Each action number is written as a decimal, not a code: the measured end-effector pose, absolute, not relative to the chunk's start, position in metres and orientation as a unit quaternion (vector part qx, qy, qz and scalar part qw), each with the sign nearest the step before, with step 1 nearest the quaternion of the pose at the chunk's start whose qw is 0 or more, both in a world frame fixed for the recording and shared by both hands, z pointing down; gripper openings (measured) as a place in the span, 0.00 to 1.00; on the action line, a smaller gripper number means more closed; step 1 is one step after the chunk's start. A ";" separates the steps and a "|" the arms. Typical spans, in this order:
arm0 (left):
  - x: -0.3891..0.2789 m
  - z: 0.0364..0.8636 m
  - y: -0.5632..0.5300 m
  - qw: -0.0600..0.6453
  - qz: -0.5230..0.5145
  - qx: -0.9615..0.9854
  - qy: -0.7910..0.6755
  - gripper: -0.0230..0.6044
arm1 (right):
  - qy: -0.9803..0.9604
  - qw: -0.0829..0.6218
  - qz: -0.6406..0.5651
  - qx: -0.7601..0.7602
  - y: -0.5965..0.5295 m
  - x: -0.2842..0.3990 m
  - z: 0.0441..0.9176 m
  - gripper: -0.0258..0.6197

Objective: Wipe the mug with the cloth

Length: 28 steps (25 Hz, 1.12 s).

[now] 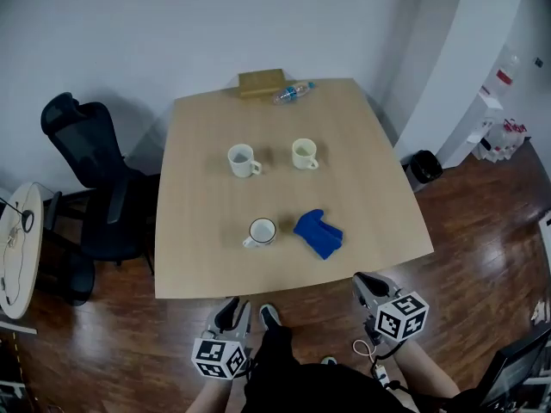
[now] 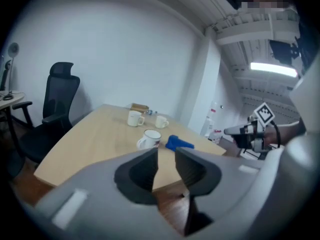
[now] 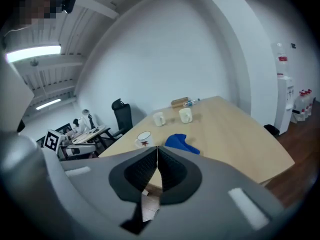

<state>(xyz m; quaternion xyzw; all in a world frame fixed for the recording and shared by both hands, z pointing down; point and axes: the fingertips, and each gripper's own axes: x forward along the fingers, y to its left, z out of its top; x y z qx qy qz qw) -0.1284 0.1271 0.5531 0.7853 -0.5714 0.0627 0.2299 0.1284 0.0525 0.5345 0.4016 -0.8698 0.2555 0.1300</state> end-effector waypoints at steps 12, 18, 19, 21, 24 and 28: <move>0.035 0.447 0.264 0.131 0.061 0.846 -0.513 0.21 | -0.920 0.086 0.086 0.373 0.211 0.184 0.461 0.05; 0.042 0.442 0.293 0.121 0.039 0.868 -0.480 0.21 | -0.919 0.059 0.048 0.386 0.231 0.168 0.427 0.05; 0.039 0.440 0.299 0.123 0.037 0.869 -0.477 0.21 | -0.919 0.056 0.051 0.386 0.235 0.163 0.423 0.05; 0.028 0.438 0.308 0.127 0.036 0.868 -0.478 0.21 | -0.920 0.054 0.050 0.384 0.241 0.152 0.419 0.05; 0.007 0.447 0.317 0.136 0.034 0.862 -0.487 0.21 | -0.921 0.061 0.048 0.383 0.247 0.135 0.420 0.05; -0.006 0.459 0.327 0.155 0.032 0.857 -0.491 0.21 | -0.921 0.075 0.038 0.381 0.257 0.125 0.424 0.05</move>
